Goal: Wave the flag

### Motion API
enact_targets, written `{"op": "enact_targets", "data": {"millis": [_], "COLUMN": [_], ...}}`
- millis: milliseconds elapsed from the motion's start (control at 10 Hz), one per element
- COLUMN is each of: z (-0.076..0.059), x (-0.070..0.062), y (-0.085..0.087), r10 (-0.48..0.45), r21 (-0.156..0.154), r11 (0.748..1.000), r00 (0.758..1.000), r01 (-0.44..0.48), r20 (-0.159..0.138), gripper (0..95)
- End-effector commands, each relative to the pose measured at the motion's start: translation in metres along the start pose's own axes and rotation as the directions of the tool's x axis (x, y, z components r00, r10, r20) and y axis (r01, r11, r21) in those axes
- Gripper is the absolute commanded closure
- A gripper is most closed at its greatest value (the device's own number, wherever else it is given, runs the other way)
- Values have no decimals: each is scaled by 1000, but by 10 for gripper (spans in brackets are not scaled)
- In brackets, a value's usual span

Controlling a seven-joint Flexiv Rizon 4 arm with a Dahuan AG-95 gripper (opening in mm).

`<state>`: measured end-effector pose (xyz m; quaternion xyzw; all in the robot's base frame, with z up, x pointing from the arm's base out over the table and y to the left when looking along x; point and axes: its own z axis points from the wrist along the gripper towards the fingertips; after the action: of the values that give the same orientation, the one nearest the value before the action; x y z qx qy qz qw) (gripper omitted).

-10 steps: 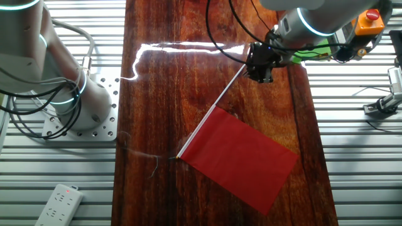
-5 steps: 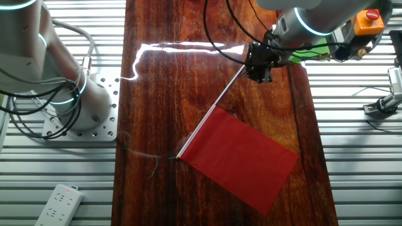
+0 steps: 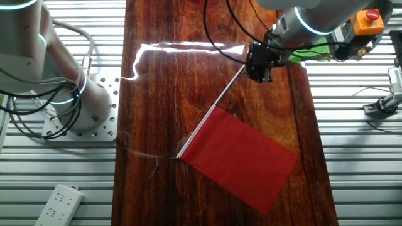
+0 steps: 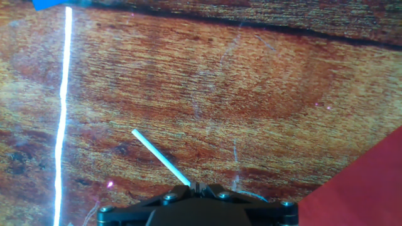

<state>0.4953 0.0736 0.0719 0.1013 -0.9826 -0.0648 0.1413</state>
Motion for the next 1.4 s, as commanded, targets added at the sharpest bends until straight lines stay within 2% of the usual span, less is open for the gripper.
{"op": "enact_targets", "data": {"millis": [100,200,800,1400], "z": [0,0,0,1], "x": [-1,-1,-1,-3], "y": [0,0,0,2], "r10": [2,0,-91,-121], "r21": [17,15,-5,-10], "r11": [1000,1000,996,993], "r00": [1000,1000,994,990], "r01": [-2,0,91,120], "r20": [-3,-2,-62,-67], "gripper": [950,950,950,950]}}
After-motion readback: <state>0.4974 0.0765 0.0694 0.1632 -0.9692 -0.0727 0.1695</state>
